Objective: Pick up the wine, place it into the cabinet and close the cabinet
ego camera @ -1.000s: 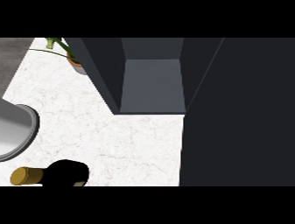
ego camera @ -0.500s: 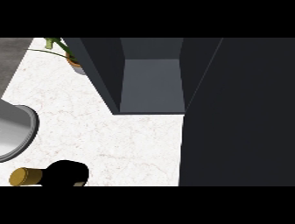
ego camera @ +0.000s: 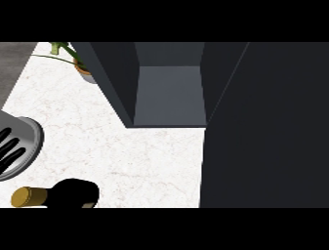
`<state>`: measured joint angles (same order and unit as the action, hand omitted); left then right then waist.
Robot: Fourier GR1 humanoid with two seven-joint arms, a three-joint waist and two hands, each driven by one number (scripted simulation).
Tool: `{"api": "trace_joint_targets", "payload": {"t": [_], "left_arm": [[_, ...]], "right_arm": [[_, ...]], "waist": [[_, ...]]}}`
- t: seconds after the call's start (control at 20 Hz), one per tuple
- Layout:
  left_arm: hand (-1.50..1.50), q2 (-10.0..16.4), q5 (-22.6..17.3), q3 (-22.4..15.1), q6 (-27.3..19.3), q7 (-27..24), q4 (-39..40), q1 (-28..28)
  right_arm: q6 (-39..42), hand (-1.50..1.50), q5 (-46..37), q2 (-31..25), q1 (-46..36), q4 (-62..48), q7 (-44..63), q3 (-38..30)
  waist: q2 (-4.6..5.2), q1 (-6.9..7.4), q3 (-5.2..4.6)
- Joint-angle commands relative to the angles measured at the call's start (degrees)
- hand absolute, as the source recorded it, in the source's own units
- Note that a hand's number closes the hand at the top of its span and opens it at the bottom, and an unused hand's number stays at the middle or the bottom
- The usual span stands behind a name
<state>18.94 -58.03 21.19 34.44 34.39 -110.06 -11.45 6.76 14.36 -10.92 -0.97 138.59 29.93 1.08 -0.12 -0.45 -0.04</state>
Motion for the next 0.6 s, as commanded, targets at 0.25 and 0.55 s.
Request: {"api": "trace_joint_targets", "payload": {"t": [0.25,0.55], "left_arm": [[-1.50,-4.8,10.6,-0.6,5.8,-5.6,10.2,3.7],[-1.50,-6.6,16.0,0.8,10.7,-10.9,16.2,5.1]], "right_arm": [[-3.1,-1.50,5.7,-0.6,-3.5,10.4,9.7,-1.5],[-2.8,-1.50,1.3,1.7,-3.0,7.5,6.6,1.1]], "waist": [[0.02,-0.08,-0.04],[0.05,0.28,0.01]]}}
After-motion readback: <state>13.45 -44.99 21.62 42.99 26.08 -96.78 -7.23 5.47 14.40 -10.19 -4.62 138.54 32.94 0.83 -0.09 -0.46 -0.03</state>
